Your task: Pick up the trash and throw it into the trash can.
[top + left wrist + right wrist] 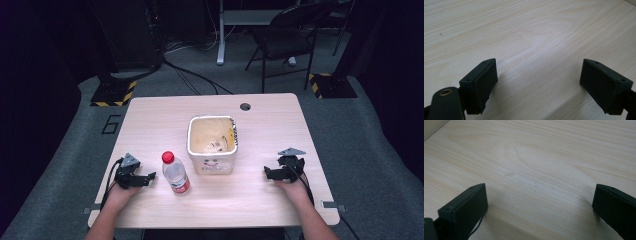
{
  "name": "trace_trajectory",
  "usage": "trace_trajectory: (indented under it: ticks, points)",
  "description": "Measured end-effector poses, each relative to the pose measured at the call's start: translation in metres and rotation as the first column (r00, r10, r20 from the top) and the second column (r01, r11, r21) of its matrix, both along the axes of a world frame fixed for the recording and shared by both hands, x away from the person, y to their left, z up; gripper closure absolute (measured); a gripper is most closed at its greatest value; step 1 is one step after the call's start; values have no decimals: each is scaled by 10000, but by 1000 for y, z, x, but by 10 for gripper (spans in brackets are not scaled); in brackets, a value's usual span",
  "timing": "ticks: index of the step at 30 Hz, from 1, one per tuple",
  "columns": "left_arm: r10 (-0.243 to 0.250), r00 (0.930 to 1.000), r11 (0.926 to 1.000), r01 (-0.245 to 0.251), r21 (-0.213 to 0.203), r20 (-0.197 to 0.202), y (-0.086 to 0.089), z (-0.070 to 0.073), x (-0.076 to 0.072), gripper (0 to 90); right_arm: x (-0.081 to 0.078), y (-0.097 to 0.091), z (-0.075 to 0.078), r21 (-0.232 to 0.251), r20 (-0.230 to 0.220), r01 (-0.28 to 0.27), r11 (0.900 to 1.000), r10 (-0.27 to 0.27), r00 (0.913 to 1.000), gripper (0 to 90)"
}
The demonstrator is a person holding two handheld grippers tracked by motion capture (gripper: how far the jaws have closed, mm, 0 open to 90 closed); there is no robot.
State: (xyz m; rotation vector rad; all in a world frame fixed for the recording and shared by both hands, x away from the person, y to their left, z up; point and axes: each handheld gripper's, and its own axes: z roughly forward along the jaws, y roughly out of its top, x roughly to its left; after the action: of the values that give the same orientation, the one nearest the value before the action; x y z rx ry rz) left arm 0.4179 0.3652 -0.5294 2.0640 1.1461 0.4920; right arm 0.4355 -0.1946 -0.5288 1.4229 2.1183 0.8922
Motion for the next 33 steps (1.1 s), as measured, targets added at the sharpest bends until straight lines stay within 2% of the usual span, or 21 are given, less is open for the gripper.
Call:
trace_trajectory:
  ticks: [7,13,28,31,33]
  points:
    - [2,10000,10000,-2,3,2,0,0,0,144,0,0,0,-12,30,11,10000,-11,10000,0]
    - [2,10000,10000,-2,5,2,0,0,0,144,-1,2,0,24,-16,318,9995,-318,9995,0]
    - [6,10000,10000,-6,6,0,0,0,0,146,-1,2,0,9,-1,200,9998,-200,9998,0]
    - [19,10000,10000,-19,48,-66,0,1,0,153,-1,2,0,9,1,197,9998,-197,9998,0]
    - [69,9993,9998,-62,183,-374,-1,5,-1,169,-1,2,0,9,0,184,9998,-184,9998,0]
